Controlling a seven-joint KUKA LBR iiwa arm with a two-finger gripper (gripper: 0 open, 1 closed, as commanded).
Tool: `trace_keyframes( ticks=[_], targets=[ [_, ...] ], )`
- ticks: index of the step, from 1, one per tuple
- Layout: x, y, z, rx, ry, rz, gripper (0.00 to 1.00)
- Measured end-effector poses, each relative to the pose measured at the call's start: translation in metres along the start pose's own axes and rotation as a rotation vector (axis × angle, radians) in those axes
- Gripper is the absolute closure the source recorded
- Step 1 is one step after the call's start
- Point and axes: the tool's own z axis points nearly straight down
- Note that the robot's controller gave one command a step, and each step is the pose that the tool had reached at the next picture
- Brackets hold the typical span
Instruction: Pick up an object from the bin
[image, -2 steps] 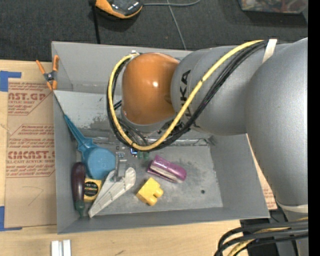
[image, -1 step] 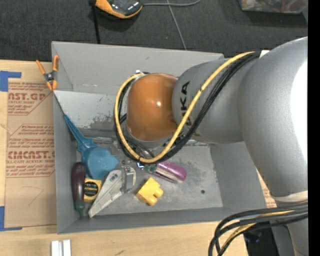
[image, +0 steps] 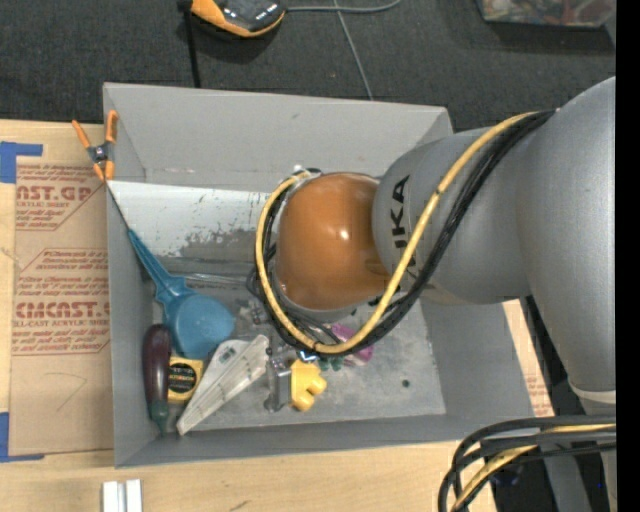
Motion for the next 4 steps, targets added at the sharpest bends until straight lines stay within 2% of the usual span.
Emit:
trace_keyframes(
  ticks=[1, 2, 3, 4],
  targets=[
    [-0.009, 0.006, 0.006, 0.000, -0.006, -0.066, 0.00],
    [0.009, 0.008, 0.069, -0.001, -0.007, -0.125, 0.00],
    [-0.001, 0.011, 0.089, -0.006, -0.044, -0.111, 1.00],
    [-0.001, 0.011, 0.088, -0.006, -0.041, -0.106, 1.00]
  ],
)
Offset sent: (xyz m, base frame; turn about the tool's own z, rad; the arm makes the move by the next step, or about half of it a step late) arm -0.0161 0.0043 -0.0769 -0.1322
